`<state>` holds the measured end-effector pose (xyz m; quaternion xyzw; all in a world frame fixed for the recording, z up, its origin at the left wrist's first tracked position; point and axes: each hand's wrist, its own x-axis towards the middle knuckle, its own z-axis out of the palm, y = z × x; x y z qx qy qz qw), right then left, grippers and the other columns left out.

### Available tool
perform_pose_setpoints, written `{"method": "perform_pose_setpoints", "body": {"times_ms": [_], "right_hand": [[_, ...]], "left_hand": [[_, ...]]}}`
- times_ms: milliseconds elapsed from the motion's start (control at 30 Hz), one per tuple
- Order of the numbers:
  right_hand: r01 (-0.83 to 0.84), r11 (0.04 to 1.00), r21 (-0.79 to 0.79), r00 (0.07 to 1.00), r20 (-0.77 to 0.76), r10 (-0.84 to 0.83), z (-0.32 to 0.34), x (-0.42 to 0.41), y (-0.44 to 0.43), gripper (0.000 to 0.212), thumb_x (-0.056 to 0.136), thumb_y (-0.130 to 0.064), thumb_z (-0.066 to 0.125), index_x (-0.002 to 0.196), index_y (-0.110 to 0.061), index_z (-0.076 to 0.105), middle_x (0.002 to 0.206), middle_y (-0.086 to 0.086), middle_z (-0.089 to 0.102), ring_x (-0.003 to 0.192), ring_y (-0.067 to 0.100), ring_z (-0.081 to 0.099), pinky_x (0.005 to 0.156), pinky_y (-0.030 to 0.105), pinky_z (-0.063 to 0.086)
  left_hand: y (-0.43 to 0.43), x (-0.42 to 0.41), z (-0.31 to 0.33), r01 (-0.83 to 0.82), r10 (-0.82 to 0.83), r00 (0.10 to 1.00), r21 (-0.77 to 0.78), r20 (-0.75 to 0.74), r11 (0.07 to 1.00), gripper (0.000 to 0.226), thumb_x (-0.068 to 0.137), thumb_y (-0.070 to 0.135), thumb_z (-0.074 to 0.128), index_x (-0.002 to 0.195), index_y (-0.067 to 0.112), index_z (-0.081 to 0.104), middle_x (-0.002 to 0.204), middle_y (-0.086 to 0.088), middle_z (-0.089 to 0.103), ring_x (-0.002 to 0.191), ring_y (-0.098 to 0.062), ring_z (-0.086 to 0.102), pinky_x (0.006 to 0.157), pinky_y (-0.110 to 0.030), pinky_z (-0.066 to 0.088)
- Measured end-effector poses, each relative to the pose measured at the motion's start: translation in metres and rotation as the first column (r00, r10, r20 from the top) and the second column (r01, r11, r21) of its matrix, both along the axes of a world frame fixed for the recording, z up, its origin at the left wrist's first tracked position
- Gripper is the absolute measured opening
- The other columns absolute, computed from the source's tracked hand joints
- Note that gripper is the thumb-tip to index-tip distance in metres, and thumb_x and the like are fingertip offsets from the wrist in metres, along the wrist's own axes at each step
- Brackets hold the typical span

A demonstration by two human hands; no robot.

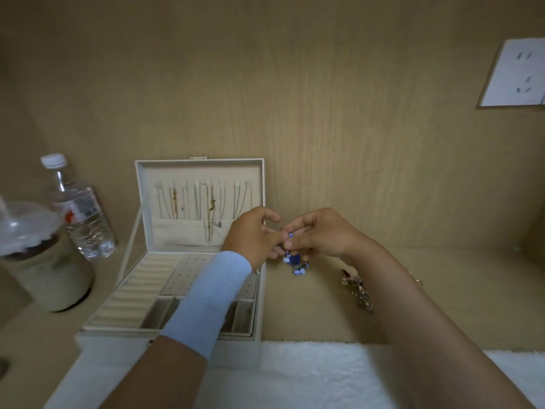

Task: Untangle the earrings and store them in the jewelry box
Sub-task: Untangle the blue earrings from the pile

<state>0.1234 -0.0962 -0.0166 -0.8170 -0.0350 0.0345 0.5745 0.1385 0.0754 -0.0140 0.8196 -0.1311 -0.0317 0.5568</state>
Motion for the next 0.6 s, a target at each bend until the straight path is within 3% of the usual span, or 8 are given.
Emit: {"method": "perform_pose_setpoints", "body": {"times_ms": [100,200,267,367,433,533,600], "right_hand": [[0.06,0.998,0.003,0.998,0.021,-0.06,0.003,-0.002,0.0,0.022,0.078,0.003,0.081,0.099,0.004,0.072,0.08,0.018,0.075,0.064,0.021,0.069,0.053,0.025,0.058],[0.121,0.993,0.015,0.992,0.026,-0.121,0.008,-0.005,-0.002,0.019,0.077,0.0,0.083,0.093,0.0,0.073,0.079,0.016,0.075,0.063,0.019,0.069,0.056,0.027,0.058],[0.137,0.99,0.045,0.99,0.021,-0.138,0.012,-0.006,-0.004,0.016,0.075,0.0,0.084,0.086,-0.004,0.073,0.075,0.013,0.074,0.06,0.017,0.068,0.059,0.029,0.058],[0.171,0.984,0.057,0.985,-0.002,-0.172,0.01,-0.007,-0.004,0.015,0.075,0.001,0.084,0.085,-0.003,0.073,0.074,0.013,0.073,0.054,0.015,0.066,0.059,0.029,0.059],[0.188,0.981,0.052,0.981,-0.05,-0.186,0.004,-0.006,-0.002,0.01,0.078,0.003,0.08,0.083,-0.001,0.072,0.07,0.014,0.071,0.051,0.017,0.065,0.058,0.031,0.06],[0.167,0.986,0.026,0.976,-0.147,-0.161,-0.008,-0.008,0.009,0.006,0.085,0.004,0.072,0.083,-0.001,0.069,0.066,0.016,0.068,0.049,0.022,0.063,0.054,0.032,0.058],[0.12,0.99,0.074,0.974,-0.2,-0.103,-0.013,-0.01,0.02,0.008,0.091,0.001,0.068,0.099,0.002,0.068,0.083,0.023,0.073,0.06,0.023,0.066,0.058,0.033,0.059]], "left_hand": [[-0.004,-0.009,0.001,-0.013,-0.003,0.993,-0.136,-0.12,0.991,0.024,0.092,0.002,0.064,0.113,0.008,0.055,0.085,-0.021,0.071,0.07,-0.024,0.073,0.062,-0.028,0.058],[-0.007,-0.022,0.01,-0.008,-0.04,0.982,-0.252,-0.185,0.968,0.023,0.094,-0.003,0.055,0.114,0.008,0.053,0.097,-0.023,0.07,0.079,-0.024,0.072,0.069,-0.026,0.06],[-0.005,-0.026,0.012,0.002,-0.042,0.986,-0.236,-0.164,0.972,0.025,0.095,-0.002,0.053,0.116,0.011,0.054,0.104,-0.019,0.071,0.088,-0.022,0.072,0.078,-0.029,0.06],[0.006,-0.028,0.007,-0.037,0.033,0.997,0.058,0.065,0.998,0.03,0.092,0.008,0.054,0.117,0.024,0.059,0.108,-0.001,0.071,0.097,-0.015,0.069,0.089,-0.037,0.057],[0.015,-0.035,0.006,-0.081,-0.001,0.971,0.33,0.241,0.941,0.025,0.092,0.019,0.056,0.113,0.032,0.061,0.113,0.008,0.067,0.104,-0.01,0.062,0.093,-0.032,0.051],[0.02,-0.045,-0.002,-0.159,-0.146,0.928,0.719,0.343,0.677,0.035,0.085,0.044,0.061,0.12,0.039,0.06,0.125,0.008,0.056,0.121,-0.015,0.044,0.103,-0.034,0.039],[0.024,-0.047,-0.013,-0.16,-0.173,0.94,0.829,0.293,0.536,0.054,0.079,0.045,0.061,0.132,0.041,0.05,0.135,0.007,0.045,0.128,-0.019,0.034,0.107,-0.035,0.033]]}}
